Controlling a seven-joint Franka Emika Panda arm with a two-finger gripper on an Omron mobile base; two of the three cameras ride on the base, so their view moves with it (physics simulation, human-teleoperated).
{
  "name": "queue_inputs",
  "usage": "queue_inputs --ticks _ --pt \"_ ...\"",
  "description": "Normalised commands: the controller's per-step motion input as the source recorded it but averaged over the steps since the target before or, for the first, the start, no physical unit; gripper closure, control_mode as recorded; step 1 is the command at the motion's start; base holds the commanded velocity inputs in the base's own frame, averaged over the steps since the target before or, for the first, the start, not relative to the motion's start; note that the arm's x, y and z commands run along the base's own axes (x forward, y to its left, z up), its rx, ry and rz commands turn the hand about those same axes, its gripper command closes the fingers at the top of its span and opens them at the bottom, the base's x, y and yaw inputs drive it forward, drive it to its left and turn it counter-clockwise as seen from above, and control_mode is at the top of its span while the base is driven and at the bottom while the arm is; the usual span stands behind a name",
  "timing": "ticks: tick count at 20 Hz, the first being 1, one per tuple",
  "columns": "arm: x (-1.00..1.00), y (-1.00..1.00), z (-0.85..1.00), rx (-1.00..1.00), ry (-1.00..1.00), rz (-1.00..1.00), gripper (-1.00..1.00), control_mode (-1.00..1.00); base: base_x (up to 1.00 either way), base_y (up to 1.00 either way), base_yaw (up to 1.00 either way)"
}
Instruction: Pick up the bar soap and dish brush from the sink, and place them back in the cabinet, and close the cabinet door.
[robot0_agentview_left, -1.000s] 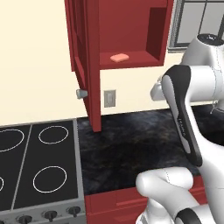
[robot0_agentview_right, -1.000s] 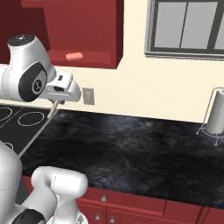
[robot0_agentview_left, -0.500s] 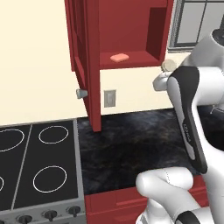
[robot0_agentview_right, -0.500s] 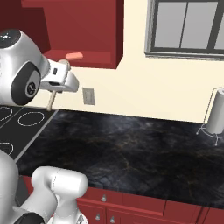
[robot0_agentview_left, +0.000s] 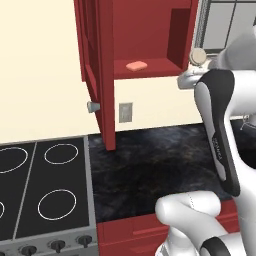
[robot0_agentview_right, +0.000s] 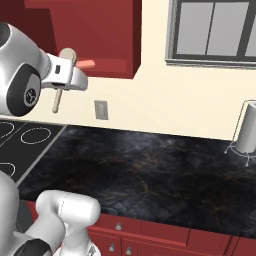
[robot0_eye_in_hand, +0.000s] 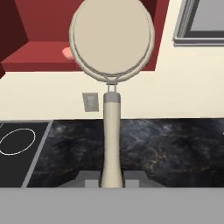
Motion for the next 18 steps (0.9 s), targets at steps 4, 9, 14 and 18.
queue_inputs --ticks 4,9,14,18 --pt "0.12 0.0 0.37 0.0 -0.04 0.0 1.0 -1.0 0.0 0.0 0.0" --pt "0.22 0.0 0.16 0.0 -0.04 0.0 1.0 -1.0 0.0 0.0 0.0" --pt "0.14 0.0 0.02 0.0 -0.11 0.0 1.0 -1.0 0.0 0.0 0.0" --pt "0.0 0.0 0.0 0.0 -0.21 0.0 1.0 -1.0 0.0 0.0 0.0"
